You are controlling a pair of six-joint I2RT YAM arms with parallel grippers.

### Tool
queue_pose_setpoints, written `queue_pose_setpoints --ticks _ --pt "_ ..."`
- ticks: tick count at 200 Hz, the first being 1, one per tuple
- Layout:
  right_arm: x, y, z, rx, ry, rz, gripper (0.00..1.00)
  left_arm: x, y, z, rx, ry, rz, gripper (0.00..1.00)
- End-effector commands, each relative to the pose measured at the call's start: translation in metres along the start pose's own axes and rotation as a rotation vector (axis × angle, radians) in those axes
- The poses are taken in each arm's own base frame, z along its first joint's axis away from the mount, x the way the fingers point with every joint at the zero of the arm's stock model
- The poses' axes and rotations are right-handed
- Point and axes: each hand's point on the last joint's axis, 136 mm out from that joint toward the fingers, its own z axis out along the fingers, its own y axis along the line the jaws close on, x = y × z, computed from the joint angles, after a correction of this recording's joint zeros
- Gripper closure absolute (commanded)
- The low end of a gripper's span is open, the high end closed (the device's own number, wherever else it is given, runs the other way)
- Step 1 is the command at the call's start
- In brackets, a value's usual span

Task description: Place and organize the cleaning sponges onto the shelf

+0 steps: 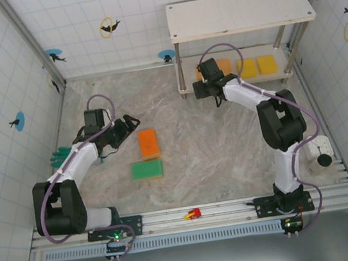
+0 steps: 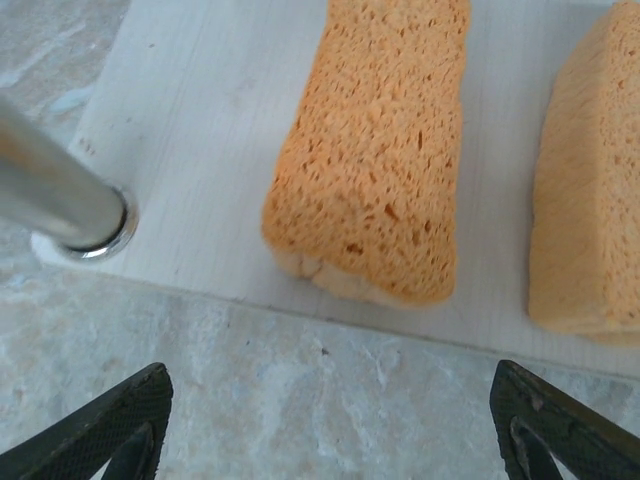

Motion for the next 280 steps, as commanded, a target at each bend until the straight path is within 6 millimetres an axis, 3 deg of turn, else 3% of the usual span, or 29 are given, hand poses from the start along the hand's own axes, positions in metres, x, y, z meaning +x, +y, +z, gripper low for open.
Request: queue_pose_setpoints --ticks 1,62,135,171,226,258,280 --pt "-0.007 -0.002 -0.022 0.017 -0.037 -0.023 0.14 -0.006 -0.006 -0.009 -0.011 -0.024 0.028 0.03" --pt "-0.002 -0.005 -0.033 0.036 -0.023 -0.049 0.13 -0.006 -0.007 -0.008 -0.011 -0.014 0.028 0.03" --pt "0.034 0.017 -0.058 -0.084 0.048 -0.143 0.12 0.012 0.001 -0.010 -0.019 0.041 -0.001 0.03" --pt "0.055 0.049 -0.076 -0.212 0.057 -0.212 0.12 0.033 0.011 -0.017 -0.060 0.098 -0.060 0.03" --pt "0.101 0.111 -0.093 -0.426 0.104 -0.371 0.12 0.047 0.029 -0.063 -0.251 0.060 -0.154 0.03" --pt "0.108 0.129 -0.095 -0.475 0.093 -0.377 0.12 0.068 0.040 -0.079 -0.317 0.085 -0.220 0.03" --pt "0.110 0.154 -0.108 -0.571 0.062 -0.392 0.12 0.074 0.045 -0.086 -0.333 0.071 -0.241 0.03"
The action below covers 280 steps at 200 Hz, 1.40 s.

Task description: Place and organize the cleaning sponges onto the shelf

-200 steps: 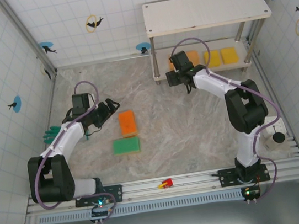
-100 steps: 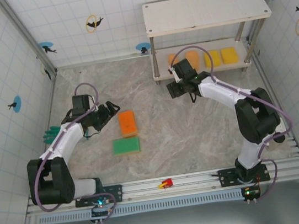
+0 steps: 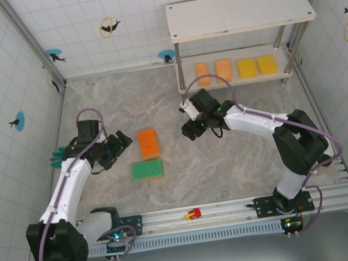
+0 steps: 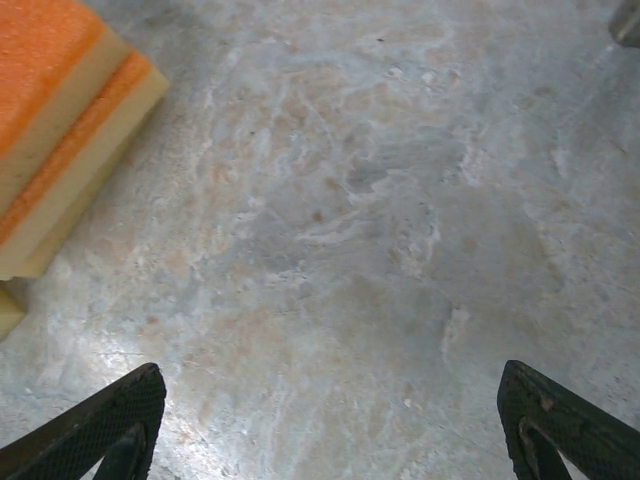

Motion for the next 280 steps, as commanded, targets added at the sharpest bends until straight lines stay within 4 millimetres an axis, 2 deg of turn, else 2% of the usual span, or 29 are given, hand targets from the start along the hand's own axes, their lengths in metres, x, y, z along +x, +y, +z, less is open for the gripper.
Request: queue_pose_setpoints --ticks 1,12,31,58,92,131,167,233,248,280 --pt "-0.015 0.031 -0.005 -0.104 -0.084 -0.044 0.12 0.015 0.019 -0.009 -0.079 0.017 -0.071 0.03" --pt "-0.019 0.047 -0.005 -0.127 -0.109 -0.073 0.12 0.014 0.022 -0.009 -0.086 0.004 -0.082 0.03" --pt "-0.020 0.094 -0.009 -0.207 -0.163 -0.177 0.12 0.011 0.021 -0.006 -0.080 -0.011 -0.077 0.03" --pt "-0.021 0.130 -0.011 -0.162 -0.218 -0.281 0.12 0.001 0.020 0.003 -0.066 -0.006 -0.070 0.03" --pt "-0.034 0.153 -0.009 -0.128 -0.265 -0.282 0.12 -0.019 0.017 0.008 0.013 -0.027 -0.103 0.03" --pt "-0.031 0.180 0.017 -0.127 -0.211 -0.272 0.12 -0.041 0.021 0.002 0.053 -0.076 -0.136 0.03" --pt "-0.025 0.189 0.038 -0.115 -0.177 -0.216 0.12 -0.037 0.023 0.008 0.068 -0.058 -0.135 0.03" --pt "0.005 0.167 0.058 -0.013 -0.090 -0.202 0.13 -0.032 0.026 0.013 0.075 -0.047 -0.130 0.03" --pt "0.010 0.165 0.059 -0.011 -0.083 -0.198 0.14 -0.033 0.026 0.014 0.075 -0.046 -0.128 0.03" --pt "0.006 0.167 0.055 -0.021 -0.102 -0.204 0.14 -0.032 0.027 0.017 0.071 -0.039 -0.130 0.02"
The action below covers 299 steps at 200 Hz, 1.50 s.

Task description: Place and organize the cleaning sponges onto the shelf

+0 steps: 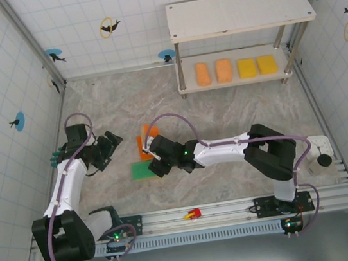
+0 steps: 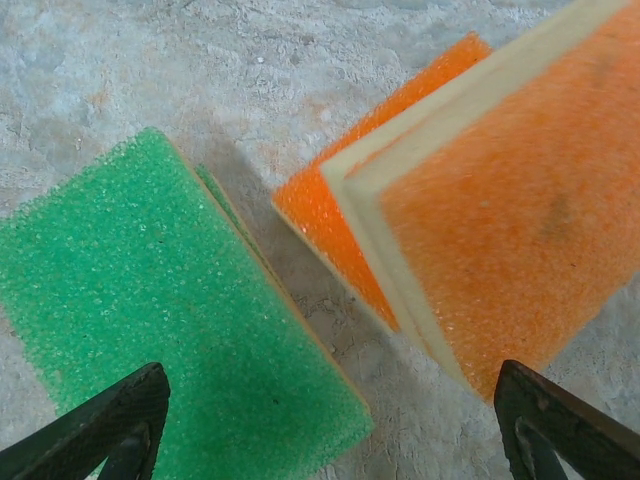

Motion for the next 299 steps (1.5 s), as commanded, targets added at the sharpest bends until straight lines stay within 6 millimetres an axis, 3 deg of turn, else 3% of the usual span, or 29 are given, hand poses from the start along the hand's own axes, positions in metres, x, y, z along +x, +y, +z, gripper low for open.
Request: queue_pose_setpoints --ticks 1,104,179,223,299 --pt "0.007 -0.003 0.002 0.017 0.009 0.005 0.14 0.002 0.003 0.005 0.004 0.016 0.007 0.02" --pt "-0.010 -0.007 -0.007 0.049 -0.001 -0.055 0.14 0.003 0.006 0.013 0.005 0.033 0.003 0.03" --pt "-0.033 0.004 -0.020 -0.013 -0.035 -0.063 0.14 0.008 0.011 0.011 -0.004 0.035 0.019 0.03" --pt "-0.016 0.039 -0.030 -0.207 0.011 -0.148 0.11 0.007 0.008 0.012 0.008 0.037 0.026 0.02" --pt "0.011 0.047 -0.031 -0.294 0.122 -0.263 0.11 0.009 0.007 0.013 0.022 0.041 0.028 0.02"
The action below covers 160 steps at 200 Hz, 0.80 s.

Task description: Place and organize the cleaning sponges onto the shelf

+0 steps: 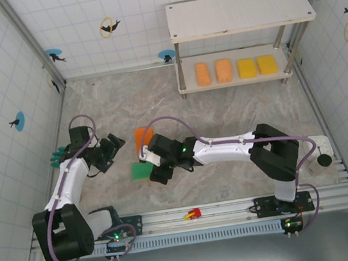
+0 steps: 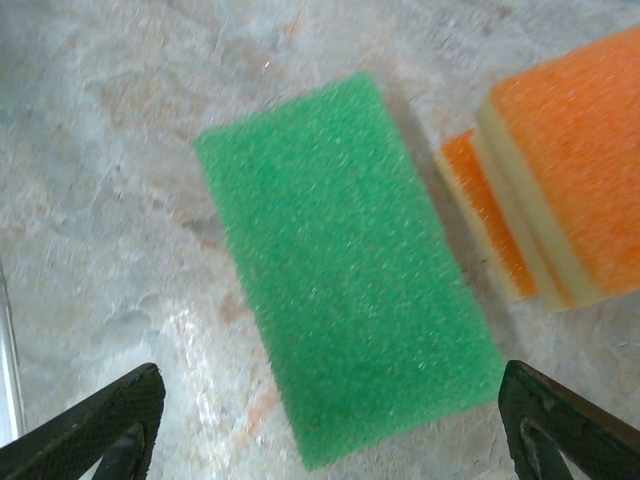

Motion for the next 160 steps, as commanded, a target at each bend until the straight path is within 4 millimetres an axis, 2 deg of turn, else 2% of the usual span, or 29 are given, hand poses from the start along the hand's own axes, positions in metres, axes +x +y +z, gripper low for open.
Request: queue_pose_setpoints --ticks 1,160 --pt "0.001 0.008 -0.007 -0.049 0.023 -0.059 0.11 0.001 -0.003 -0.002 0.024 0.000 0.017 0.03" --pt "0.000 -0.006 0.011 -0.098 0.089 -0.182 0.13 0.000 -0.005 0.001 0.034 0.008 0.040 0.03"
